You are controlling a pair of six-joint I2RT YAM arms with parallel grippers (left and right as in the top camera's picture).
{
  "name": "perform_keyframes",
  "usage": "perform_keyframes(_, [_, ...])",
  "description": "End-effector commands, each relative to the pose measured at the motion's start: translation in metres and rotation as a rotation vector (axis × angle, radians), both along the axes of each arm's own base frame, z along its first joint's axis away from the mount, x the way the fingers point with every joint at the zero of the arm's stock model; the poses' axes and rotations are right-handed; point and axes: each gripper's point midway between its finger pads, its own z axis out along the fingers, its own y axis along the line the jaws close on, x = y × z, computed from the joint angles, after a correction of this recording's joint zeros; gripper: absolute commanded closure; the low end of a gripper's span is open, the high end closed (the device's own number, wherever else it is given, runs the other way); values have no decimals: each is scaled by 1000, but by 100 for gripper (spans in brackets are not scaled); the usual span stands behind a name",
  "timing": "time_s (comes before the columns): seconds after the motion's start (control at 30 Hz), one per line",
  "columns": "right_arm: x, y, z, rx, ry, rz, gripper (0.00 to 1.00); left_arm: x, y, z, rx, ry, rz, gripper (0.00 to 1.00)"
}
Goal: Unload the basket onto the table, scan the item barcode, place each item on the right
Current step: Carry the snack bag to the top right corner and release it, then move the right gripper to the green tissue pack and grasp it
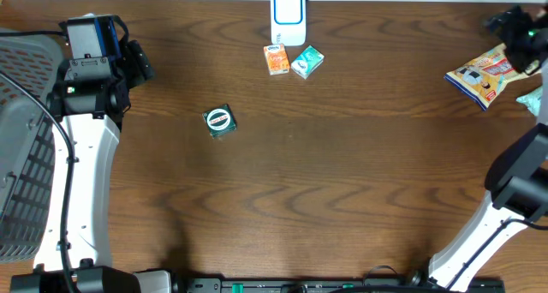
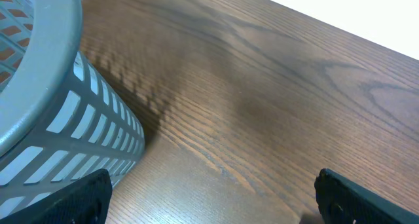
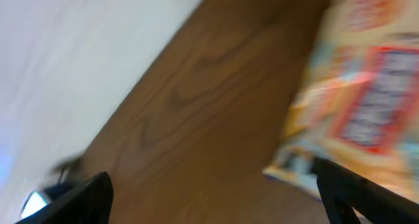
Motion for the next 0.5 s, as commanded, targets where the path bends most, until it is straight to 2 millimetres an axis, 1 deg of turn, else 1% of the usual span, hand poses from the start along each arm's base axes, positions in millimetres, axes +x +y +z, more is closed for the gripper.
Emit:
perform_keyframes(0.0, [12,79,11,62,-69,275,1,1,3,1,15,7,2,2])
perform_keyframes(0.13, [14,142,6,74,-34,383,1,1,3,1,15,7,2,3])
perform_keyframes(0.2, [15,174,-1,49,-10,425,1,1,3,1,15,6,2,2])
perform_keyframes(0.23, [16,184,-4,33,-2,435,1,1,3,1,15,6,2,2])
perform_keyframes(0.27, [16,199,-9,0,13,448,1,1,3,1,15,6,2,2])
perform_keyframes(0.37, [16,241,-23,-89,42,487,7,1,3,1,15,6,2,2])
perform_keyframes(0.47, [13,284,-33,-119,52,507,13,1,3,1,15,7,2,2])
